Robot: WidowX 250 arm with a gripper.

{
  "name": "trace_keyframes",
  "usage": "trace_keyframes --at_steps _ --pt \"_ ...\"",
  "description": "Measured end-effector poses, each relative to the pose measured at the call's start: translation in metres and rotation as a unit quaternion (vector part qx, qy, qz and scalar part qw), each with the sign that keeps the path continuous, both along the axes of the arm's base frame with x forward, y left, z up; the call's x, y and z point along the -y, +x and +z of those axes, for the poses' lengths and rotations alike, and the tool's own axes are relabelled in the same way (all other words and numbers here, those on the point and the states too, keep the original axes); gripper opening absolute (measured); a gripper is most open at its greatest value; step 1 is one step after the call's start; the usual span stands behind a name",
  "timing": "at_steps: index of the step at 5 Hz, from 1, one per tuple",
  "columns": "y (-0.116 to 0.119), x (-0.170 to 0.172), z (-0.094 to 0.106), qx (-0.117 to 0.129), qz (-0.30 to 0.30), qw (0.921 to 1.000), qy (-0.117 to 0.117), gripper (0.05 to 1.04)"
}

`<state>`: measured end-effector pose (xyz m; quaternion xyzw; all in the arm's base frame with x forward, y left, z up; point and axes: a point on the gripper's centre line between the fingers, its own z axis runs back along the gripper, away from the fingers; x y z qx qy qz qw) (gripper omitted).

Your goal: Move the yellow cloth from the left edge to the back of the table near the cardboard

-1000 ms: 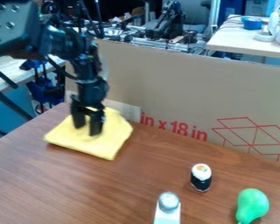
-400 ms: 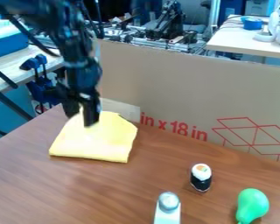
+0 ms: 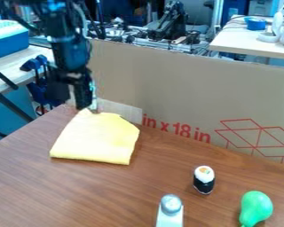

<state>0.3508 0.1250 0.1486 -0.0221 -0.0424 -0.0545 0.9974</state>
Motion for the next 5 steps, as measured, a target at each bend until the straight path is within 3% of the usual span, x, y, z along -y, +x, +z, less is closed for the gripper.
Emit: trace_keyframes --at_steps 1,5 --pt "-0.0327 0.0227 0.0122 -0.105 0.025 0.9937 0.031 1.001" --pt "-0.0331 0.0280 0.0122 -0.111 0.021 0.9930 0.034 1.001"
